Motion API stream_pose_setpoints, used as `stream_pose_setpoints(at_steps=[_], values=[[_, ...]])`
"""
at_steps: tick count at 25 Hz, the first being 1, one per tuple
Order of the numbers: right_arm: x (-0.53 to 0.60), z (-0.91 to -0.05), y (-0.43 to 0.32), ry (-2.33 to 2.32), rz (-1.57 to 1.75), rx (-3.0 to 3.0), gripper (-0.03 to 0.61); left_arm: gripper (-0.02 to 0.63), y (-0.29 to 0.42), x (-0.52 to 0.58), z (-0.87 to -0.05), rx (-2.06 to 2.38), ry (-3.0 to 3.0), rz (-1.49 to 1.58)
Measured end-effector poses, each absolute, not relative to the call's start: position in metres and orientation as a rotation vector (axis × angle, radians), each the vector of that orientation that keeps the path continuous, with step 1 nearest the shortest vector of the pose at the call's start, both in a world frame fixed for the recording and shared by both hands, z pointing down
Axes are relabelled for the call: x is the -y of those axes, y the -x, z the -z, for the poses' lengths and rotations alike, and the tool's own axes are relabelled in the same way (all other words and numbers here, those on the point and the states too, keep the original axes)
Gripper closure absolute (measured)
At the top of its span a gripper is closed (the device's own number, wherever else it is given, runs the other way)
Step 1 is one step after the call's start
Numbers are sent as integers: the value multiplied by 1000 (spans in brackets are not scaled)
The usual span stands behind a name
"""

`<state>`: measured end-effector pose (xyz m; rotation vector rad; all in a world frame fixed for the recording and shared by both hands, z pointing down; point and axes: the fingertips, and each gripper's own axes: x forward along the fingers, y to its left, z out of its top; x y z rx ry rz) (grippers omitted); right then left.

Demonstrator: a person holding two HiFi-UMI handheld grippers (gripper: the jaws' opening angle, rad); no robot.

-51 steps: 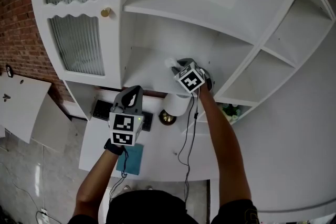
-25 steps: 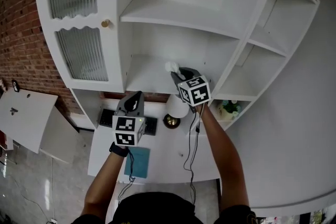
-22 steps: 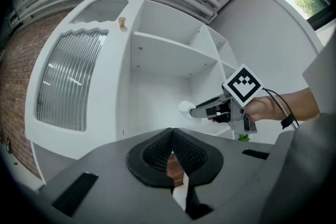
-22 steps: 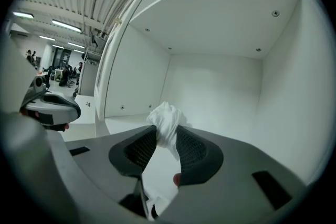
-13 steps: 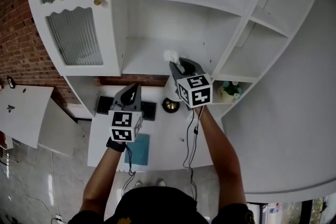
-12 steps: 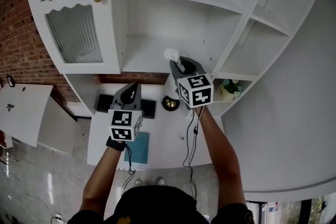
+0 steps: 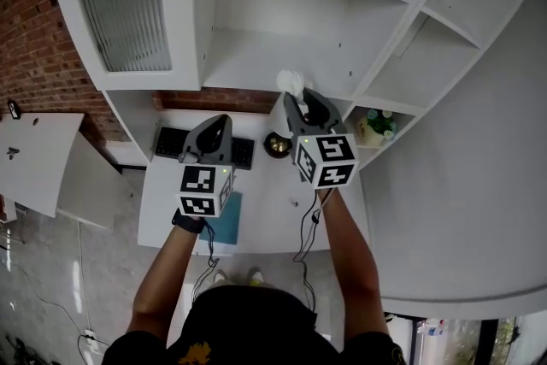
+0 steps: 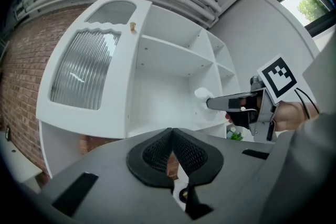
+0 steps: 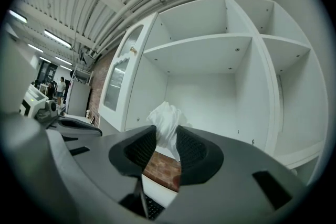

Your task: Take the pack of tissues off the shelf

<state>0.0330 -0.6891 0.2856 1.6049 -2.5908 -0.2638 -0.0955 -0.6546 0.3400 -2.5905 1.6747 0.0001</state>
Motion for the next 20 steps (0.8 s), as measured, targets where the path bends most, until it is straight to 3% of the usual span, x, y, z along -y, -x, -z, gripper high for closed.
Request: stream_pose_setpoints(at_steps=[20], values=[[651,-371,-30,-1601,55,2610,454,603,91,638,-392,-1719,2634,8]])
